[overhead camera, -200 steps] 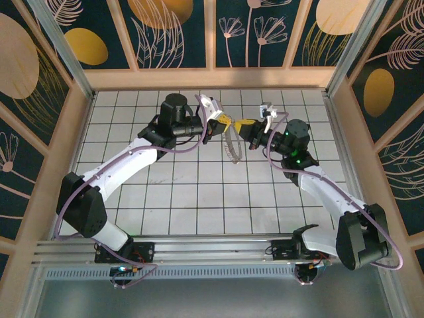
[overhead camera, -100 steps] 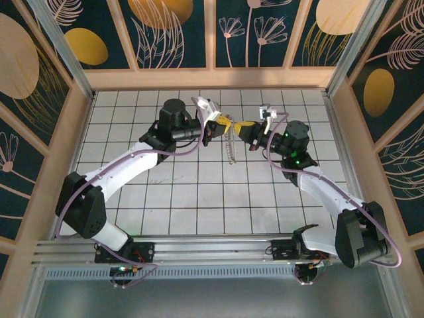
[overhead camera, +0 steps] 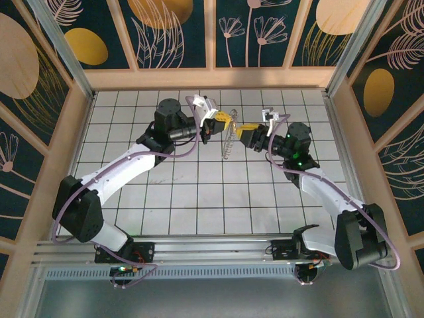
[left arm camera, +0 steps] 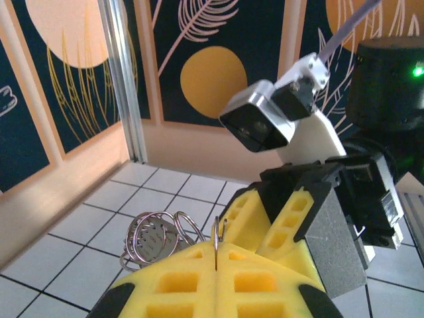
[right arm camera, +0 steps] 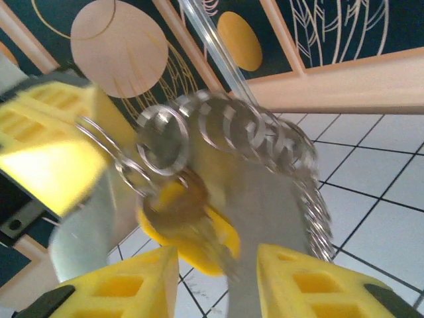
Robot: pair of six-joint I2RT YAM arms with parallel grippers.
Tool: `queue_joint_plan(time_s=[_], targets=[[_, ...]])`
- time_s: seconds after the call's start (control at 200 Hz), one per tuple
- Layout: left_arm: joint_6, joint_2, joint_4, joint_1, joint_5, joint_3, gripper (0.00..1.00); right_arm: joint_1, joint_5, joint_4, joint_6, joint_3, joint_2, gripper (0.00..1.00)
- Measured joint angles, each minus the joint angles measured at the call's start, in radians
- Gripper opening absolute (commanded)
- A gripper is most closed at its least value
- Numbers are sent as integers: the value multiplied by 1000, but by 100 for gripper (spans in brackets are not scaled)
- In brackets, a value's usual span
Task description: Put the keys on the keyring
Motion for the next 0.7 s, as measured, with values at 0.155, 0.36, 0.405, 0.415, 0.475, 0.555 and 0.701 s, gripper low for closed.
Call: queue_joint_plan(time_s=[0.155, 0.36, 0.405, 0.415, 0.475, 0.555, 0.701], targets=[[-11, -3, 12, 0, 4, 0, 0, -16, 0, -17, 8, -5, -54, 38], [-46, -1, 38, 0, 19, -2, 0, -17, 12, -16, 55, -2, -105, 41], [-58, 1, 49, 0, 22, -3, 0, -17, 20, -17, 74, 6, -105, 42], [-60, 1, 51, 0, 23, -3, 0, -17, 23, -17, 77, 8, -105, 42], [-80, 8, 62, 0, 28, -3, 0, -17, 31, -16, 106, 24, -105, 44], [-105, 21, 70, 0, 40, -4, 0, -17, 46, 3, 149, 45, -102, 45], [-156, 49, 74, 0, 50, -4, 0, -19, 65, 58, 230, 70, -83, 46]])
